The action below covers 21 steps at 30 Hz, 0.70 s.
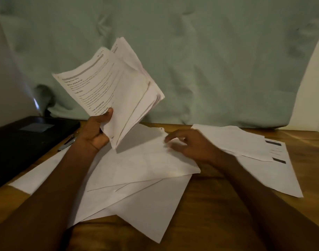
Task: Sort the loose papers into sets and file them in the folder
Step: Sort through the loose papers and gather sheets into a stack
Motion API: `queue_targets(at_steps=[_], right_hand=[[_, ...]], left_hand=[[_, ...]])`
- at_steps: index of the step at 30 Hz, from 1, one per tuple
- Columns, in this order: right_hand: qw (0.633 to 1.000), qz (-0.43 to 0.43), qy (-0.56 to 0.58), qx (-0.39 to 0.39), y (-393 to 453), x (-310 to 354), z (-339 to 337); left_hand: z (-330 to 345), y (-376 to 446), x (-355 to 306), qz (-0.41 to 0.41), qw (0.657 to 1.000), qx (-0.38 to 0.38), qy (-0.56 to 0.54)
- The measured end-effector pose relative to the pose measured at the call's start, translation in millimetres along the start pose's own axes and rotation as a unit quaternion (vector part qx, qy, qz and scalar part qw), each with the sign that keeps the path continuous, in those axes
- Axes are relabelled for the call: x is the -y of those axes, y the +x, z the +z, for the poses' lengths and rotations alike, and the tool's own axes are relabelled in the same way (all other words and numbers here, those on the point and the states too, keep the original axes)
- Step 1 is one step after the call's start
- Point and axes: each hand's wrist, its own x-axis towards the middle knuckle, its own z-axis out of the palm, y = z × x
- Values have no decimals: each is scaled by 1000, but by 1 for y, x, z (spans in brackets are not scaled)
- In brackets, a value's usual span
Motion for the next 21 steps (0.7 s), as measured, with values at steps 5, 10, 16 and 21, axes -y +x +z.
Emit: queue_targets(at_steps=[5, 10, 16, 21], right_hand=[[975, -5, -107, 195, -2, 43, 53], [987, -23, -96, 125, 0, 49, 59], [978, -105, -169, -66, 1, 36, 45], [923, -190, -177, -285, 2, 19, 17]], left_hand=[[-9, -2, -11, 12, 999, 32, -19], [-10, 2, -9, 15, 999, 30, -15], [-4, 3, -14, 16, 996, 70, -46], [-4, 10, -20, 35, 994, 70, -82]])
